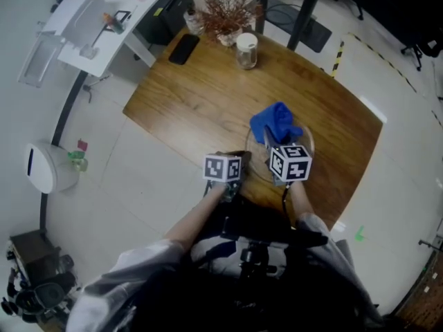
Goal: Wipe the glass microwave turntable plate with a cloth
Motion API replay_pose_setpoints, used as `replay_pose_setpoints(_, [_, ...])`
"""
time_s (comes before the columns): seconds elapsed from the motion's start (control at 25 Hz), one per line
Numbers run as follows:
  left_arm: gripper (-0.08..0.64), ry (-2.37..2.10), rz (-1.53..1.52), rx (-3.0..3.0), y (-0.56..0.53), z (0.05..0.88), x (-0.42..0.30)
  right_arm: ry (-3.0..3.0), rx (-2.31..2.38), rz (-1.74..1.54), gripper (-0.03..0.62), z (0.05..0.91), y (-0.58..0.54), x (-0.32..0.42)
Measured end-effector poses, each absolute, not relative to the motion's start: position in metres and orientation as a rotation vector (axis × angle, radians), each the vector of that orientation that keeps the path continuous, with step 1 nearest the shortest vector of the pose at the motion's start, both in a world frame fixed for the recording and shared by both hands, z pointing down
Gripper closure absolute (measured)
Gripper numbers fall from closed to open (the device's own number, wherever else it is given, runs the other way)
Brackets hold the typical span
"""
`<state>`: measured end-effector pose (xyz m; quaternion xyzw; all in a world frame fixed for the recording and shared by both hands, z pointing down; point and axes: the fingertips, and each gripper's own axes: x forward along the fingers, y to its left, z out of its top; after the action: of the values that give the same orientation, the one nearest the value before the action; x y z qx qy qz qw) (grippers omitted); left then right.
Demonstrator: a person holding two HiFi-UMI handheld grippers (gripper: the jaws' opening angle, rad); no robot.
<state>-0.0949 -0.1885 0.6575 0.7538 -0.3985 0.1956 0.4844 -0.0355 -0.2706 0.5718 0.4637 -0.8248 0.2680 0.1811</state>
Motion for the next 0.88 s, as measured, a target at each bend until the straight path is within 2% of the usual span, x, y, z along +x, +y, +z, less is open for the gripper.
replay_pose_setpoints(0.16, [0.495,-0.951,0.468,1.824,-0.189,0.657,-0.096,-2.257,1.409,0.863,0.523,0.588,-0.273,-0.014])
replay_pose_setpoints(0.64, [0.497,-0.934,0.483,1.849,-0.186,0.656,-0.094,-2.034,1.787,0.975,0.523,0.598,-0.247,0.140])
replay_pose_setpoints(0.88, [0.497,-0.940,0.488,1.844,-0.183,0.656,-0.096,-2.014,1.804,0.937,0.523,0.592,-0.234,0.155])
